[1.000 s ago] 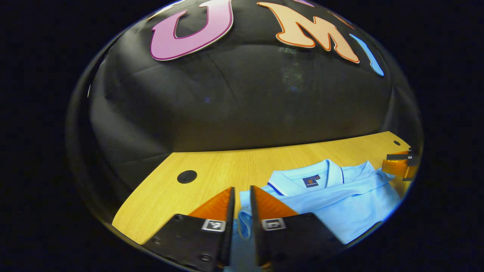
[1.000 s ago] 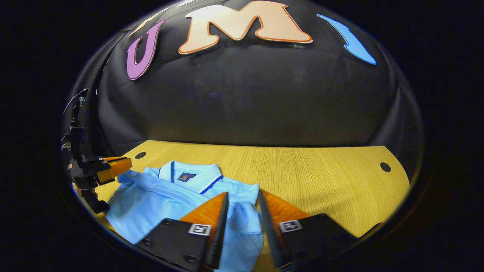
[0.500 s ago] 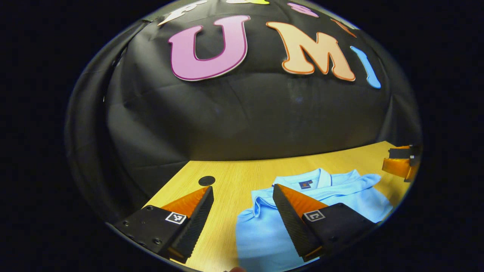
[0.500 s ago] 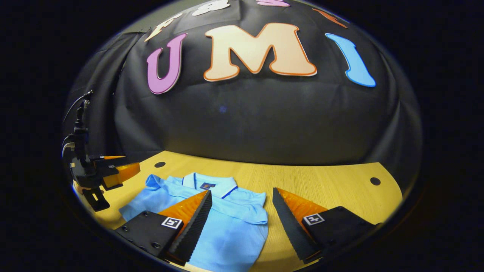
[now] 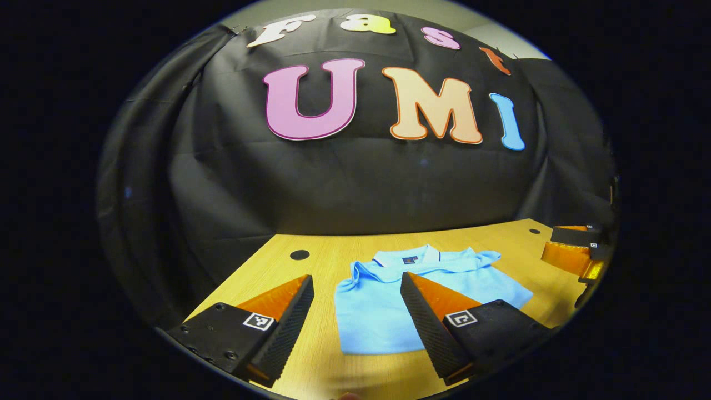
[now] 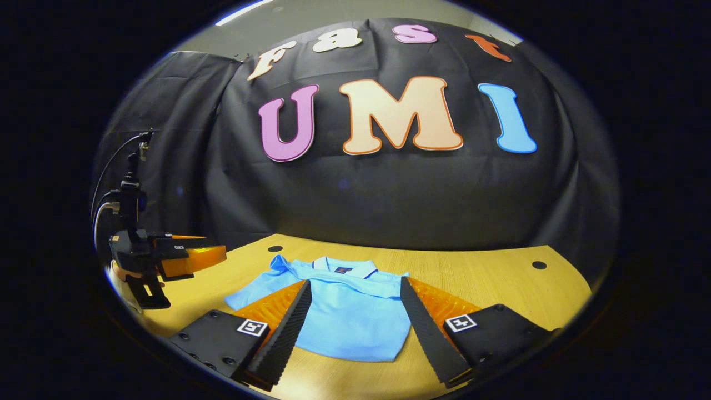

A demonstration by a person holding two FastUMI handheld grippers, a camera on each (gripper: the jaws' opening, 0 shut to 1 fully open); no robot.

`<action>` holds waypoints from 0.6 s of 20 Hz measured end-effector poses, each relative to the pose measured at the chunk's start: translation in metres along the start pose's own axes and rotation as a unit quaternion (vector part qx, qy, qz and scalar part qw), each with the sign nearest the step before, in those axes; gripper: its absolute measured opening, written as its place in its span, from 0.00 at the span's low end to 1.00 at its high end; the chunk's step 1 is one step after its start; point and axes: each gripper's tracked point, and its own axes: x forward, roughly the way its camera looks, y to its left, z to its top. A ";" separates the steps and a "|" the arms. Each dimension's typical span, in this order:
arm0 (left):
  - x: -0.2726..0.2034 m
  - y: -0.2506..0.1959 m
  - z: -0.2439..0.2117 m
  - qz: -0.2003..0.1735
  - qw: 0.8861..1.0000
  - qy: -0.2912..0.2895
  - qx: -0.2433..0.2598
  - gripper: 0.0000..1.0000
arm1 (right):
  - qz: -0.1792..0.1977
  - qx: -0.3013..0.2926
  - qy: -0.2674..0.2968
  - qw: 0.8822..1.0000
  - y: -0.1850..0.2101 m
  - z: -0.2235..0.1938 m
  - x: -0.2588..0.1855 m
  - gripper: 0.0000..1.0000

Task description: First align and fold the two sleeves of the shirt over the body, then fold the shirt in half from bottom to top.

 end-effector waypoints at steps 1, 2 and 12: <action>-0.009 -0.001 0.000 0.000 1.000 -0.007 0.000 0.96 | 0.003 -0.006 -0.006 1.000 0.005 -0.003 -0.011 1.00; -0.019 -0.003 -0.002 -0.001 1.000 -0.012 -0.001 0.96 | 0.006 -0.013 -0.011 1.000 0.009 -0.007 -0.019 1.00; -0.078 -0.020 -0.039 0.023 0.999 -0.022 0.020 0.96 | 0.008 -0.017 -0.037 0.999 0.019 -0.035 -0.085 0.99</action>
